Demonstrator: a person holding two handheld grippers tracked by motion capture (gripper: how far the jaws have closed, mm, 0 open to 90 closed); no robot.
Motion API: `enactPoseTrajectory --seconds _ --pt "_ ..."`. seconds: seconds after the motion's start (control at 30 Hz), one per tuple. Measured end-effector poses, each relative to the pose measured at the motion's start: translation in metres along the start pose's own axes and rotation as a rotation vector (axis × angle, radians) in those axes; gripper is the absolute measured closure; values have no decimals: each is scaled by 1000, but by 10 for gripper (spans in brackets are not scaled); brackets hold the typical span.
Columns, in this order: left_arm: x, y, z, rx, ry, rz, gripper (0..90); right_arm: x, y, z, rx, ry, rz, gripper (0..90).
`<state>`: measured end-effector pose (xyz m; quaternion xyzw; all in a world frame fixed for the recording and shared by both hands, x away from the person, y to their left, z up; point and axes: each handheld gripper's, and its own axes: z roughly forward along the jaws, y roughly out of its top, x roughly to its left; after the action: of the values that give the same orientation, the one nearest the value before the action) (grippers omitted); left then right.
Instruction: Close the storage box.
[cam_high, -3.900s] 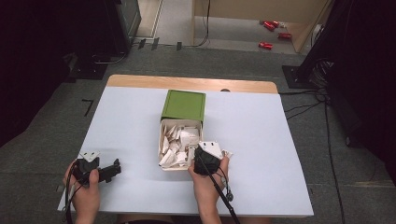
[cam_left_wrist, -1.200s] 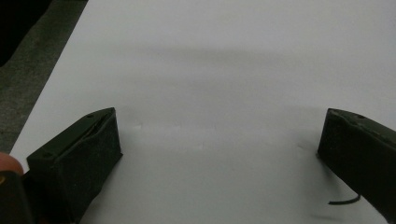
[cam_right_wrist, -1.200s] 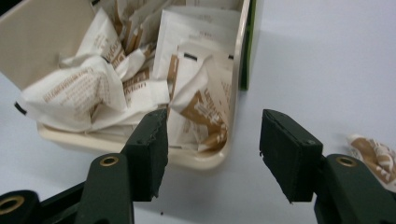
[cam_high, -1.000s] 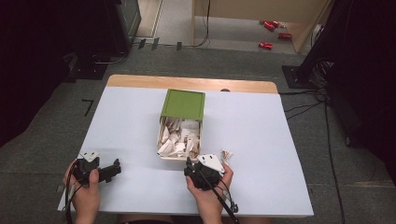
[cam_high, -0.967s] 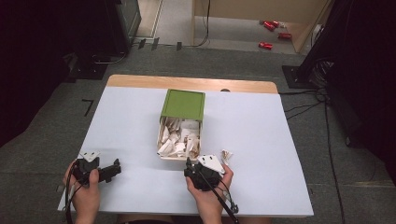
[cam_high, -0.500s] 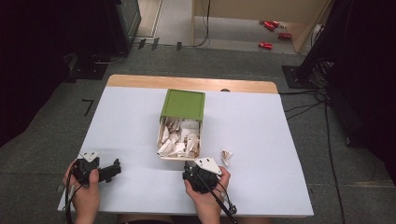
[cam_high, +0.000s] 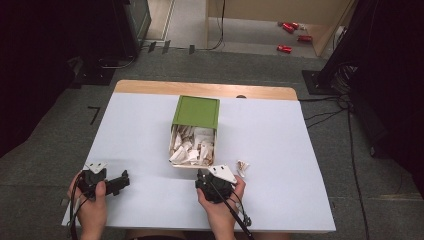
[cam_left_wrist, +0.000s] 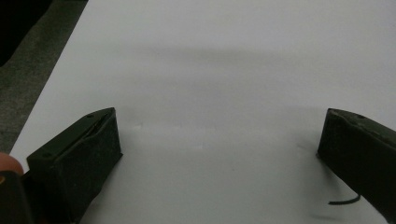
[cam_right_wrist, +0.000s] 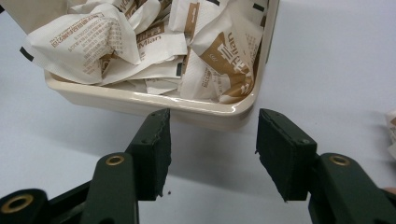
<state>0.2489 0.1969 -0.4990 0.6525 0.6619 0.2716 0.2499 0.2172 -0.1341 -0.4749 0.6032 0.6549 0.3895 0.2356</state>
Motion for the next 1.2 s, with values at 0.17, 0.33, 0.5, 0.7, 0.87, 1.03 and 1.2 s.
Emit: enactPoseTrajectory --seconds 0.17,0.33,0.5,0.7,0.87,1.03,1.2 --pt "0 0 0 1 0 0 0 0 6 4 -22 -10 11 474" --pt "0 0 0 0 0 0 0 0 12 10 -21 -17 14 489" --pt "0 0 0 0 0 0 0 -2 17 15 -18 -21 13 496" --pt "0 0 0 0 0 0 0 -7 24 21 -24 -51 29 524" --pt "0 0 0 0 0 0 0 -12 28 25 -27 -63 35 525" --pt "0 0 0 0 0 0 0 -15 33 30 -27 -77 25 547" --pt "0 0 0 0 0 0 0 -20 38 33 -26 -82 28 547"
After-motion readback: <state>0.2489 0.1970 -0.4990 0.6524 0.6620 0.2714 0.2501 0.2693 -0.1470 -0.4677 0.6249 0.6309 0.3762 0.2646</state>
